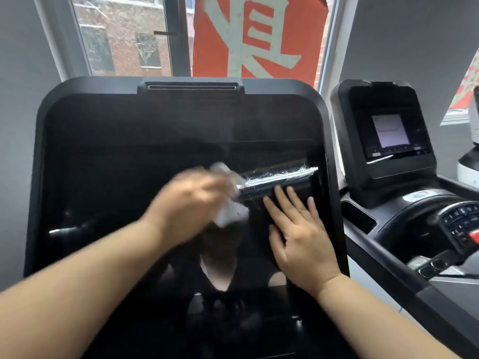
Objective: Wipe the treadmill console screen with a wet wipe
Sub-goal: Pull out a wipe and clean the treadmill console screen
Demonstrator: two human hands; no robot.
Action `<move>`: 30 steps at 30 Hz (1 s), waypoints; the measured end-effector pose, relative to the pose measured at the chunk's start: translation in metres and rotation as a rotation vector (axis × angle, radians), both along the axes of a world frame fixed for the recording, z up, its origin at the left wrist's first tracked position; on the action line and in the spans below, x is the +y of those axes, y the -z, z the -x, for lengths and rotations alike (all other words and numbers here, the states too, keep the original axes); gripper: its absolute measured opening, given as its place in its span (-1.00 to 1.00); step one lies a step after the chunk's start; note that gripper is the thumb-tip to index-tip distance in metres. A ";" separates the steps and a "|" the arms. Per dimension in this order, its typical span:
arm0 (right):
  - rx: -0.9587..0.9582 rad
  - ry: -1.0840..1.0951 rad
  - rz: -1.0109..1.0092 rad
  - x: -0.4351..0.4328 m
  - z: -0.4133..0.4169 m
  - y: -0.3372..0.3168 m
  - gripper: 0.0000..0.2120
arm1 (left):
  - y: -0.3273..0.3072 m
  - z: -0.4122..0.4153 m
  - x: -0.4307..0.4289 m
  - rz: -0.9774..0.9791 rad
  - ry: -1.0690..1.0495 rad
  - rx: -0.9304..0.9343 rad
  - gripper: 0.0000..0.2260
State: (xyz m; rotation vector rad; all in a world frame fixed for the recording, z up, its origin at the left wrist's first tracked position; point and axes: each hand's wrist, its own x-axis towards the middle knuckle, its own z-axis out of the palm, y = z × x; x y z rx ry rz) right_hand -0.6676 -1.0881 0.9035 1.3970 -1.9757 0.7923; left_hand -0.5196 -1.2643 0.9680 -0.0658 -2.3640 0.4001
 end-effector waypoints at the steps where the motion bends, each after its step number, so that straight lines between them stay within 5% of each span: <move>1: -0.003 -0.012 -0.003 0.001 0.000 0.000 -0.54 | -0.013 0.000 -0.020 -0.038 -0.083 0.068 -0.80; 4: -0.034 -0.015 0.008 0.000 0.004 -0.007 -0.55 | -0.022 0.006 -0.033 -0.136 -0.335 0.247 -0.74; 8: -0.079 0.069 0.106 -0.002 0.013 -0.027 -0.54 | 0.028 0.016 0.027 0.036 0.046 -0.023 -0.74; 10: -0.078 0.106 0.118 -0.003 0.019 -0.036 -0.53 | 0.019 0.013 0.015 0.082 0.071 -0.052 -0.80; 14: -0.104 0.085 0.084 -0.011 0.021 -0.042 -0.50 | -0.024 0.013 -0.036 -0.231 -0.428 0.274 -0.72; 16: -0.118 0.057 0.075 -0.019 0.018 -0.046 -0.49 | -0.019 0.026 -0.023 -0.399 -0.494 0.354 -0.65; 22: -0.138 0.070 0.047 -0.033 0.025 -0.067 -0.44 | 0.002 0.041 0.005 0.078 -0.173 0.046 -0.56; 27: -0.165 0.108 0.021 -0.041 0.031 -0.076 -0.40 | -0.037 0.053 -0.031 -0.124 -0.469 0.354 -0.67; 30: -0.166 0.105 0.017 -0.047 0.032 -0.080 -0.41 | -0.021 0.083 0.005 -0.203 -0.345 0.296 -0.65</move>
